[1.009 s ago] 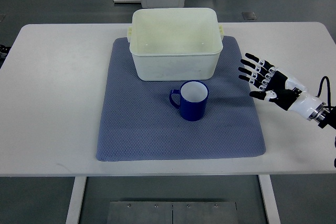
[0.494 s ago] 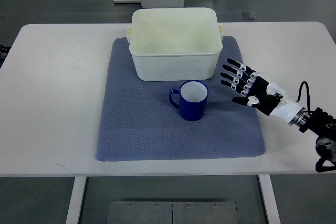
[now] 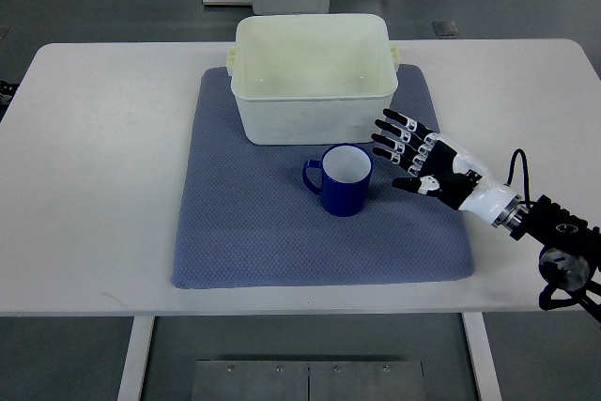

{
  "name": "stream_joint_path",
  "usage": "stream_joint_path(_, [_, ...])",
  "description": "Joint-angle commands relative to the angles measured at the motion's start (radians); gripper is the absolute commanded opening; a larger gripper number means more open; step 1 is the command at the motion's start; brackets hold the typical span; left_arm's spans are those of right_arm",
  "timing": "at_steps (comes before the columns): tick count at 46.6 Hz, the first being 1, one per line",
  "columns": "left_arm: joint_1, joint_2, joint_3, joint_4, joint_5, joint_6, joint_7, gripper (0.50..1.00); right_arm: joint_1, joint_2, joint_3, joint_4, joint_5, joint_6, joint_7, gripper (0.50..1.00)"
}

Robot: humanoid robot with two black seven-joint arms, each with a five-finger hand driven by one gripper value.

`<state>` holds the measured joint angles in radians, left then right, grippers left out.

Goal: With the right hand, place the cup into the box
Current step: 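Close the right hand's fingers around the dark blue mug body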

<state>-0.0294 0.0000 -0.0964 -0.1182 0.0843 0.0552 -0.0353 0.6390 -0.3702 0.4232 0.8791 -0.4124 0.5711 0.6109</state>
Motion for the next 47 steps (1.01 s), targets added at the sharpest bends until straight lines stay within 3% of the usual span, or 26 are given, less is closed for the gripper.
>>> stream_joint_path(1, [-0.001,0.000,0.000,0.000,0.000,0.000,0.000,1.000,0.002,0.004,-0.001,-0.002,0.000,-0.023,0.000,1.000])
stream_joint_path(47, [0.000,0.000,0.000,0.000,0.000,0.000,0.000,1.000,0.004,0.094,-0.006,-0.005,-0.062,-0.143,0.000,1.000])
